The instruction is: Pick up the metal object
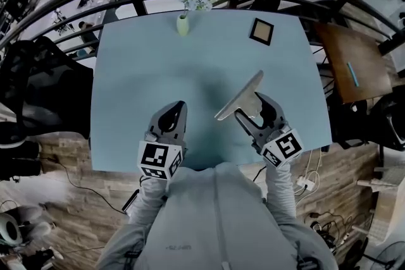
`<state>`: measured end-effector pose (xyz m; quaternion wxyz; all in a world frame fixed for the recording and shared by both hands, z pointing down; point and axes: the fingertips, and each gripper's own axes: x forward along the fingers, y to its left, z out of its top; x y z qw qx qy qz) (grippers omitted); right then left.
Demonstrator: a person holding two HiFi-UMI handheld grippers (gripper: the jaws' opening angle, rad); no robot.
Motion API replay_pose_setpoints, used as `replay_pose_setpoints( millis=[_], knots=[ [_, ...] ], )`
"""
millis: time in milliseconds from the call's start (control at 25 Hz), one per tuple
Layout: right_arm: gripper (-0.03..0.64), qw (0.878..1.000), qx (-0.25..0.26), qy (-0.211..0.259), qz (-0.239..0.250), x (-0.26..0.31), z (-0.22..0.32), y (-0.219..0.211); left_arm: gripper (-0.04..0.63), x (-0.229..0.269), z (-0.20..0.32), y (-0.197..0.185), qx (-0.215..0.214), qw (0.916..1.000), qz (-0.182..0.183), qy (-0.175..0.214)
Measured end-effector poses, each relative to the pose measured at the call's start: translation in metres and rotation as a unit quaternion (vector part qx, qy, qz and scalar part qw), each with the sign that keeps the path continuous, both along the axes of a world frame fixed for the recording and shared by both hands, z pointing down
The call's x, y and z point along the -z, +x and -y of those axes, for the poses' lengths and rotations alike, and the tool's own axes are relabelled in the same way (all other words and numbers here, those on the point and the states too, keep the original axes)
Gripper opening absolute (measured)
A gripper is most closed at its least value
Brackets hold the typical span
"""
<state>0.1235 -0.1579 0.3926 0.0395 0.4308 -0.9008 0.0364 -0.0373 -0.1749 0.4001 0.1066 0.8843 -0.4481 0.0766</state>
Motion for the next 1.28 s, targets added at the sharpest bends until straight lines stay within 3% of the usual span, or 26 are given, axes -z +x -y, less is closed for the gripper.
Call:
replay_pose_setpoints(
  millis=[440, 840, 1280],
  knots=[
    [0.296, 0.996, -0.072, 0.013, 0.042, 0.009, -0.015, 0.021, 0.029, -0.004, 0.002, 0.0, 0.009, 0.9999, 0.0, -0.005],
    [0.296, 0.997, -0.065, -0.015, 0.045, -0.014, -0.009, 0.018, 0.029, -0.009, 0.012, -0.01, 0.024, 0.9997, -0.001, -0.005],
    [0.296, 0.998, -0.05, -0.015, 0.04, -0.013, 0.003, 0.012, 0.029, -0.012, 0.02, -0.016, 0.035, 0.9994, -0.002, -0.008]
  ],
)
